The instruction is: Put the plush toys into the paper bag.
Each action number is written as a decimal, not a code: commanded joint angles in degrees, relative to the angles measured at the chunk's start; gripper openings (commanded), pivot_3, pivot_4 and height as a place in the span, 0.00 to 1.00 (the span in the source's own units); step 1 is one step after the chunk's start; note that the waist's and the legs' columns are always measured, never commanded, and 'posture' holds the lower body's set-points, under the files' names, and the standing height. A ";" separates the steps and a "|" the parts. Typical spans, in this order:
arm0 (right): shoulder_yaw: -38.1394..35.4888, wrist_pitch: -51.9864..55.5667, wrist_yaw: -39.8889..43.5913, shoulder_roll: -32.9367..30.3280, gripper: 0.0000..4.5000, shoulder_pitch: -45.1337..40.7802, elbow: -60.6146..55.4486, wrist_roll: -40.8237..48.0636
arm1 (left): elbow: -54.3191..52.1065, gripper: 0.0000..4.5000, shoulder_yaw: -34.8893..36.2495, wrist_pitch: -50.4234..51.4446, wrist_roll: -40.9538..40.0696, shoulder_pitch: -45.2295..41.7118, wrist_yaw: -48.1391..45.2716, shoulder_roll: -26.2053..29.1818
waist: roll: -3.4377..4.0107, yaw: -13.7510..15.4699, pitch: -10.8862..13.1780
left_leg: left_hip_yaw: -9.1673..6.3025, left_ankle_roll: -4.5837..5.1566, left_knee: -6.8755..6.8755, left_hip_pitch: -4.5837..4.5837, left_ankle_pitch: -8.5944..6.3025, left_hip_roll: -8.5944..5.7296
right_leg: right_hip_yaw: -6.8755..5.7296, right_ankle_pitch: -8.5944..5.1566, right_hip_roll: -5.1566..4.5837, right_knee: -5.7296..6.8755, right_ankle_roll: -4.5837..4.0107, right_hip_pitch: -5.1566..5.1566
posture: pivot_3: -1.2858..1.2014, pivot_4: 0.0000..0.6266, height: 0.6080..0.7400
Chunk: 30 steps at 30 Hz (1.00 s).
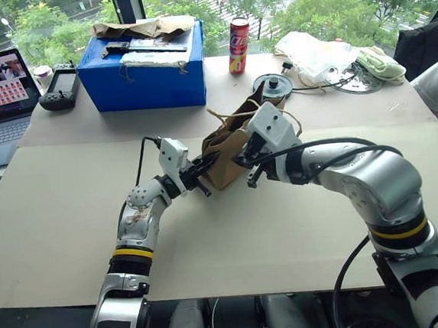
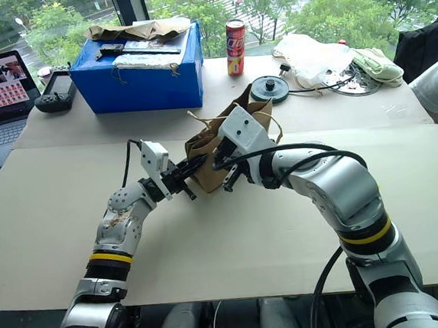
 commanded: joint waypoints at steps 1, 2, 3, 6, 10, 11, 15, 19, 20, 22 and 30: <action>-5.54 -2.02 1.75 -0.99 0.00 -3.88 -1.27 2.38 | 0.43 0.02 0.35 -1.79 0.84 -1.26 0.10 0.43 | 0.00 -0.07 0.00 | 0.00 0.00 0.00 0.01 0.00 0.00 | 0.00 0.00 0.00 0.01 0.00 0.00 | 0.52 0.24 0.99; -7.49 -1.98 1.71 -0.45 0.00 -4.59 -0.78 3.27 | 0.68 0.02 0.39 -1.83 0.77 -1.45 0.21 0.33 | 0.00 -0.08 0.00 | 0.01 0.00 0.00 0.02 0.00 0.00 | 0.01 0.00 0.01 0.01 0.00 -0.01 | 0.52 0.24 0.99; -9.41 -1.88 1.66 0.29 0.00 -5.00 -0.32 4.27 | 0.83 0.02 0.46 -1.82 0.72 -1.65 0.26 0.24 | 0.00 -0.08 0.00 | 0.00 0.00 0.00 0.03 0.00 0.02 | 0.00 0.00 0.02 0.02 0.00 0.00 | 0.52 0.24 0.99; -13.52 -2.95 3.44 -0.53 0.00 -3.48 0.42 6.35 | 0.72 0.02 0.68 -1.44 0.50 -2.09 0.34 0.12 | 0.00 0.01 0.00 | -0.01 0.00 0.00 0.02 0.00 0.02 | 0.00 0.00 0.04 0.01 0.00 0.00 | 0.52 0.24 0.99; -19.32 -9.48 8.83 -2.83 0.00 3.30 2.60 8.83 | -0.67 0.02 1.47 -0.90 -0.41 -1.87 -0.18 0.96 | -0.01 0.53 0.00 | -0.01 0.06 0.00 0.00 -0.04 -0.02 | -0.05 0.01 -0.04 -0.07 0.01 0.07 | 0.52 0.24 0.99; -19.43 -11.54 10.46 -4.34 0.00 5.82 3.66 8.23 | -1.17 0.02 1.84 -0.87 -0.71 -1.82 -0.53 1.49 | -0.01 0.60 0.00 | -0.01 0.07 0.00 -0.01 -0.05 -0.04 | -0.04 0.01 -0.06 -0.09 0.03 0.07 | 0.52 0.24 0.99; -19.21 -19.72 16.35 -9.03 0.00 14.10 6.81 6.65 | -4.05 0.02 3.82 0.98 -3.80 -1.70 -4.55 5.37 | -0.01 0.77 0.00 | 0.02 0.10 0.00 0.00 -0.06 -0.07 | -0.04 0.02 -0.09 -0.13 0.05 0.08 | 0.52 0.24 0.99; -21.11 -24.00 19.18 -10.26 0.00 16.72 8.68 7.78 | -8.01 0.02 5.76 6.45 -8.82 -1.46 -10.47 10.61 | 0.00 -0.05 0.00 | 0.03 0.10 0.00 0.04 -0.06 -0.03 | 0.04 0.02 0.05 -0.05 0.04 0.03 | 0.52 0.24 0.99; -21.58 -25.13 19.76 -10.46 0.00 17.17 8.95 7.90 | -8.77 0.02 6.43 8.30 -10.60 -1.36 -12.71 12.41 | 0.00 -0.17 0.00 | 0.03 0.09 0.00 0.06 -0.06 -0.01 | 0.05 0.02 0.08 -0.05 0.04 0.03 | 0.52 0.24 0.99; -22.51 -27.06 20.52 -10.67 0.00 17.71 9.61 8.23 | -10.17 0.02 7.22 11.73 -13.53 -1.25 -16.39 15.34 | 0.00 -0.21 0.00 | 0.03 0.09 0.00 0.11 -0.05 0.04 | 0.06 0.02 0.14 -0.03 0.04 0.06 | 0.52 0.24 0.99; -26.50 -32.26 21.78 -12.38 0.00 17.04 15.46 8.72 | -17.65 0.02 7.19 19.09 -17.88 0.82 -27.31 26.61 | 0.01 -0.02 0.01 | 0.08 0.08 0.00 0.11 -0.05 0.03 | 0.07 0.02 0.10 -0.08 0.04 0.07 | 0.52 0.24 0.99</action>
